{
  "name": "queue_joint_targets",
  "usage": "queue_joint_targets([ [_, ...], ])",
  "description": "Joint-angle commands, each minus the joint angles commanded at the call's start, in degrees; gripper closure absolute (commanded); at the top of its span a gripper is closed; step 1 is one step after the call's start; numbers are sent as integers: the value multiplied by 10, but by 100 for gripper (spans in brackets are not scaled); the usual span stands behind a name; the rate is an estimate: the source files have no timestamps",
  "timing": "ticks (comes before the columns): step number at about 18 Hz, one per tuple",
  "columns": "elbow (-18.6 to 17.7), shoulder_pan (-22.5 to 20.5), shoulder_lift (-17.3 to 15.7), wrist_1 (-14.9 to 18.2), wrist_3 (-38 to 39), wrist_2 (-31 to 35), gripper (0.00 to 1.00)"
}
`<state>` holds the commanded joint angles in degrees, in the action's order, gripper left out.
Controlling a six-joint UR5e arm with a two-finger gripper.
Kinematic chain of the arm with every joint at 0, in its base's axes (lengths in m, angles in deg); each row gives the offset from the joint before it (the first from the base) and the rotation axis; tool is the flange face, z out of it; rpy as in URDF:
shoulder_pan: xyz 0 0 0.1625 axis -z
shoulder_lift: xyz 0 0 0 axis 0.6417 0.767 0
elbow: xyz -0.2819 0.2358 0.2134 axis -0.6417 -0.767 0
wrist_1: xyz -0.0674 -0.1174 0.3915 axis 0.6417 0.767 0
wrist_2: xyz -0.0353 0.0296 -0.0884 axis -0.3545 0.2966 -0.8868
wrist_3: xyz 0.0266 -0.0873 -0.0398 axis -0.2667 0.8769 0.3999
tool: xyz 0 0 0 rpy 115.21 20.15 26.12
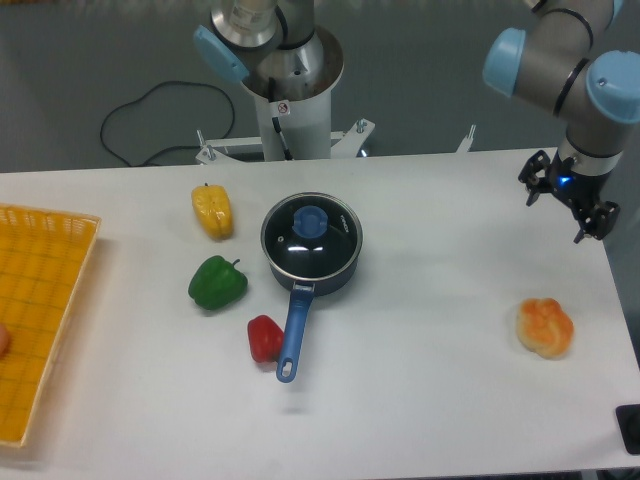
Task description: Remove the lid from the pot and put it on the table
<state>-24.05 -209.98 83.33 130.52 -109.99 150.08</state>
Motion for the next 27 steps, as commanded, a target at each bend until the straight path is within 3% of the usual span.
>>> queue_joint_targets([
  [6,-4,15,-6,1,2,-3,0],
  [10,-7,9,-5,-1,15,-39,0],
  [14,-42,4,-25,-3,133,-43,0],
  [16,-64,4,-37,-4,148,-43,0],
  [22,-145,49,-94,-6,186,-38,0],
  [27,-172,148,-126,-5,215,-9,0],
])
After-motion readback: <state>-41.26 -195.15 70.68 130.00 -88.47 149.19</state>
